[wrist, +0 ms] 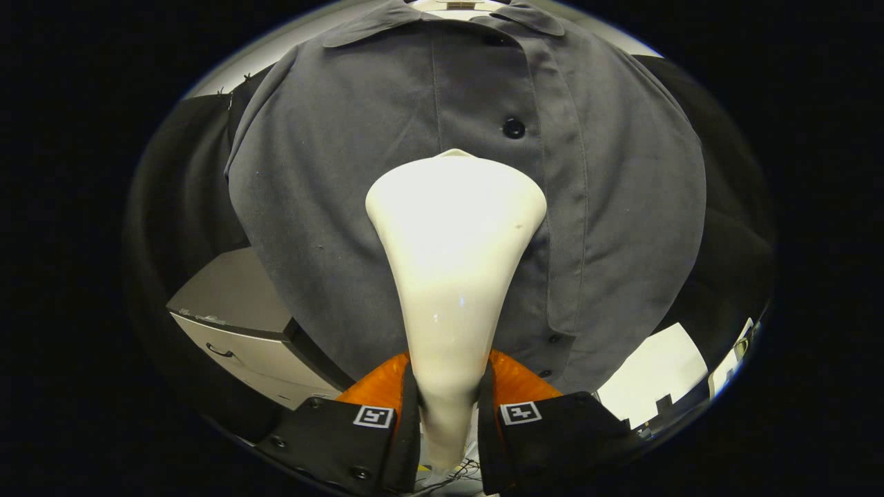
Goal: Iron the clothes twice with a garment steamer, once on the left side and once on the right side.
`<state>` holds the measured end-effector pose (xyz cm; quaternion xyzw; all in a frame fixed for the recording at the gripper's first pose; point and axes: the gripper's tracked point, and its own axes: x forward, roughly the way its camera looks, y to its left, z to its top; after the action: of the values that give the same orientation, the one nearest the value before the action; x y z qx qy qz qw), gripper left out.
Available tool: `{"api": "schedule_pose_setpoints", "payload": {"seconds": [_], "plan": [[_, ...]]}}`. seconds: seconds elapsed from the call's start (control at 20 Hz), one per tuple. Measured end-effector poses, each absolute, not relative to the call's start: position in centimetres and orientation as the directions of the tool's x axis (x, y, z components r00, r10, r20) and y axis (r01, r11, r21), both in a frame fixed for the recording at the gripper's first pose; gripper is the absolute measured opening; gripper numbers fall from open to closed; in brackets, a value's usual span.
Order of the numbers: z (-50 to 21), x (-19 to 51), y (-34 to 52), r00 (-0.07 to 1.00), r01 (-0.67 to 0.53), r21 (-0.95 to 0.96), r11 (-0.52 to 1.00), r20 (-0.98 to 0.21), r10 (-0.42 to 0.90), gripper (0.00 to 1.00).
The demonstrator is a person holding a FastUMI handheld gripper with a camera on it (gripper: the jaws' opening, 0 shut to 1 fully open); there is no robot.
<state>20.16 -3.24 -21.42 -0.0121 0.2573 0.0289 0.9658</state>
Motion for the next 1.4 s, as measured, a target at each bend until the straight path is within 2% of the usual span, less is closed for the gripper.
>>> {"api": "schedule_pose_setpoints", "payload": {"seconds": [1.4], "plan": [[-32.0,15.4,-5.2,0.743,-0.033,0.006,0.999,-0.669,0.029,0.42]]}}
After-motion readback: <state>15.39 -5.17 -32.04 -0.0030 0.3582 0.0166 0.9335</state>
